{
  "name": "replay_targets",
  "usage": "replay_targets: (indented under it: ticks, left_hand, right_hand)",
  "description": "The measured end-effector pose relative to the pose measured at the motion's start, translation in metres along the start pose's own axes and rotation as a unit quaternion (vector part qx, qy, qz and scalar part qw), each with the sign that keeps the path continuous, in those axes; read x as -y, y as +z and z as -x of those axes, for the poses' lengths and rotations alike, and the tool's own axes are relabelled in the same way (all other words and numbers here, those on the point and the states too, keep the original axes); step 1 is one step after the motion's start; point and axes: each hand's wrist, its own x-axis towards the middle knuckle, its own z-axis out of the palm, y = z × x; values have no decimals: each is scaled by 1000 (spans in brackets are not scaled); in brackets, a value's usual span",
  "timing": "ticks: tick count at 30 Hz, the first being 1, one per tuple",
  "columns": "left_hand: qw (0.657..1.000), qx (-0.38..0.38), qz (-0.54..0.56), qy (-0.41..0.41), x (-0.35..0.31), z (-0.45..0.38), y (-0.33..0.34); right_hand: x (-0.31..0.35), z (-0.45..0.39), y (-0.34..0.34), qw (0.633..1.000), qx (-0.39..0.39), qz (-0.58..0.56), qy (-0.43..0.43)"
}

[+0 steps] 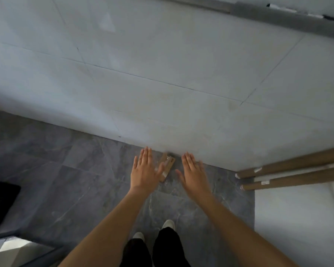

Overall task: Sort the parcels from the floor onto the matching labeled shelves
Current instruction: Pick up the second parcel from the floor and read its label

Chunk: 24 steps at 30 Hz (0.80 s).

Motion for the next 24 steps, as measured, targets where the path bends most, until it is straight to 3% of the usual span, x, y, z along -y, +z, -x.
replay_targets:
  ticks: [5, 10, 18, 22, 24]
  left_hand:
    - [987, 45, 122, -96, 20, -75, 65]
    - [924, 77, 307, -212, 70, -162, 192]
    - [845, 46, 385, -368, 137, -286, 419]
    - [781, 87, 446, -430, 149, -315, 505]
    - [719, 101, 504, -468, 153, -318, 536]
  right_hand:
    - [-54, -76, 60, 994, 86, -63, 14]
    - [-99, -161, 178, 989, 145, -34, 20]
    - [-130, -278, 395, 988, 146, -49, 15]
    - [-143, -304, 484, 983, 165, -70, 30]
    - [-150, -319, 514, 982, 165, -77, 59]
